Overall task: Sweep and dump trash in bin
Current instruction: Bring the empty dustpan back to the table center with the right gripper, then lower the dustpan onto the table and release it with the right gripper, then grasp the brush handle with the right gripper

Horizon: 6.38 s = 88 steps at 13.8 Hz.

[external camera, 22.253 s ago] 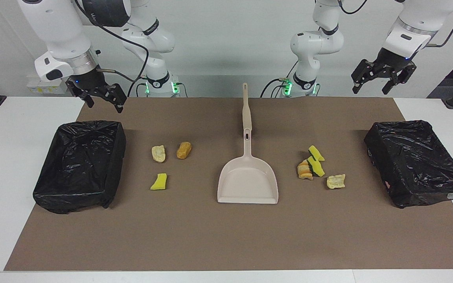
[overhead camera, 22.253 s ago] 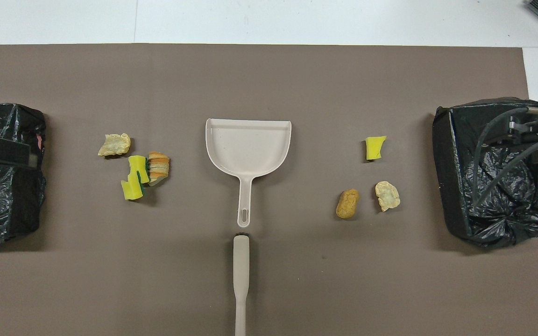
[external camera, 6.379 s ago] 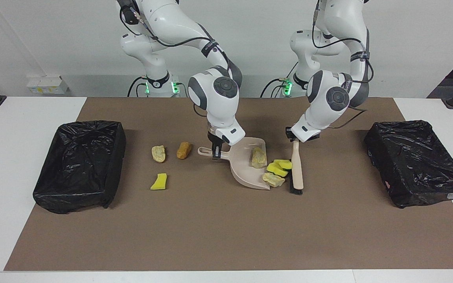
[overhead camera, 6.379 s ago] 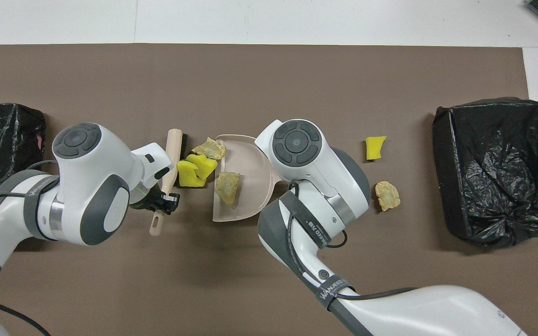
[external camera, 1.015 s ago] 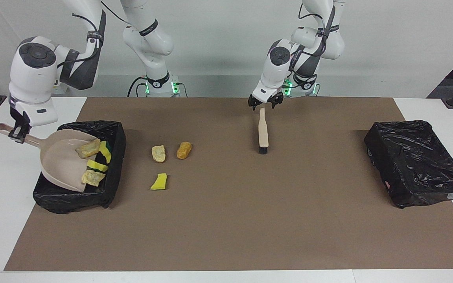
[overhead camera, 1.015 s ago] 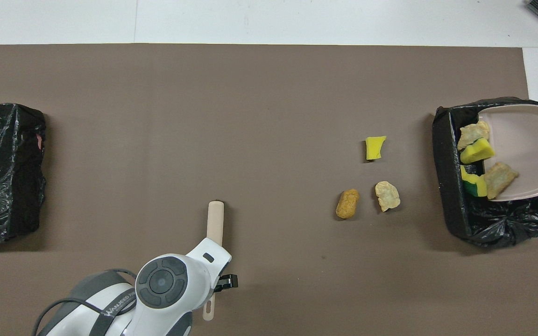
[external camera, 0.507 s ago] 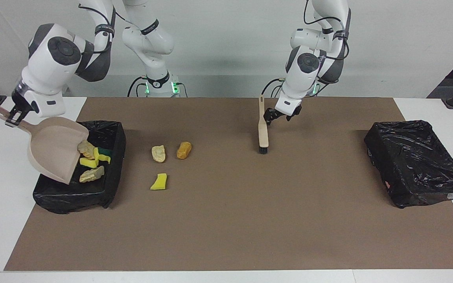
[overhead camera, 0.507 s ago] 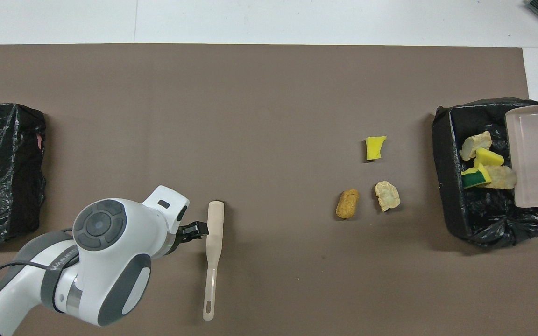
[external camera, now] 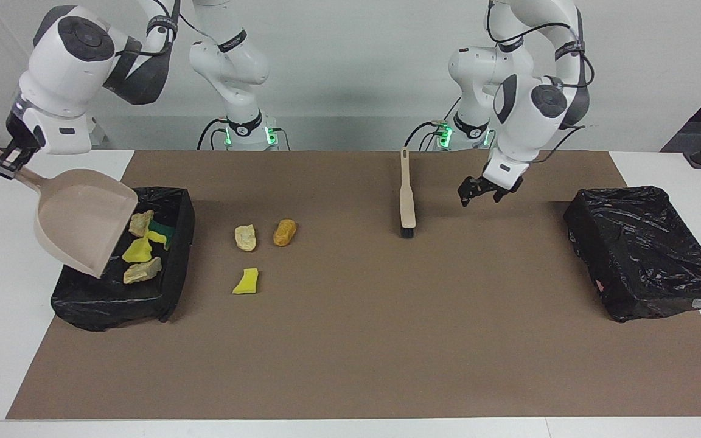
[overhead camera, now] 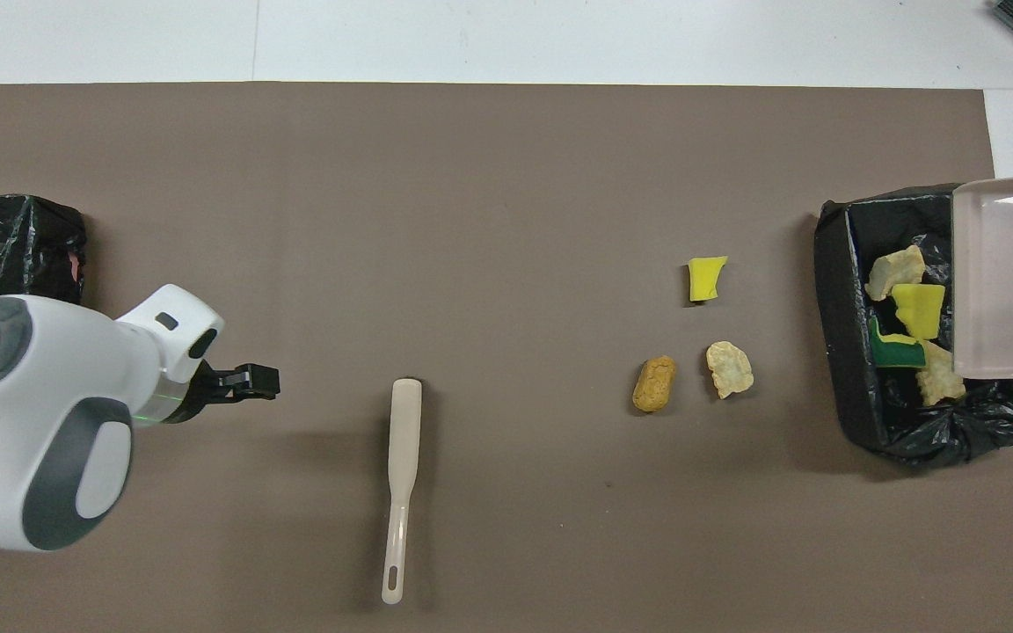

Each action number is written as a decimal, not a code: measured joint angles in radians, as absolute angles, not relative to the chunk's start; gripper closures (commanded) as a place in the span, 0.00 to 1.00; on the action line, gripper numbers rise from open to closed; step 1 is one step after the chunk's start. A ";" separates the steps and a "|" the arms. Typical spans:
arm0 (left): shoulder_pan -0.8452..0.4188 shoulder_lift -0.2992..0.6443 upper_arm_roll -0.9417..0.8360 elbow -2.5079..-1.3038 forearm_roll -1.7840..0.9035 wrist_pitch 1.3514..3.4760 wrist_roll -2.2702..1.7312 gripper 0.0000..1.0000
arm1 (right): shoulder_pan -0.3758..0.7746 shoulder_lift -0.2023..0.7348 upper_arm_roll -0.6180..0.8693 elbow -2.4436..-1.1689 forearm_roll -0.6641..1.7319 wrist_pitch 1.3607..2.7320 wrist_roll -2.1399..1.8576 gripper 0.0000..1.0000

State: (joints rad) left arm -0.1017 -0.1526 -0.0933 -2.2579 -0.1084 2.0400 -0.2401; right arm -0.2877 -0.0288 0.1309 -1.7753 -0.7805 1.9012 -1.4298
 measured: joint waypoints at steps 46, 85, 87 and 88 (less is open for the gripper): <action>0.018 -0.066 -0.085 -1.576 -0.005 1.474 -0.096 0.00 | 0.516 0.767 0.175 -1.042 -0.114 1.889 0.713 0.18; 0.005 -0.032 -0.104 -1.586 -0.005 1.553 -0.097 0.00 | 0.845 0.231 0.194 -2.025 0.111 2.261 1.019 1.00; 0.005 -0.032 -0.104 -1.587 -0.005 1.553 -0.097 0.00 | 0.844 0.231 0.192 -2.025 0.111 2.271 1.019 1.00; 0.005 -0.032 -0.104 -1.587 -0.005 1.553 -0.097 0.00 | 0.843 0.232 0.190 -2.025 0.111 2.288 1.019 1.00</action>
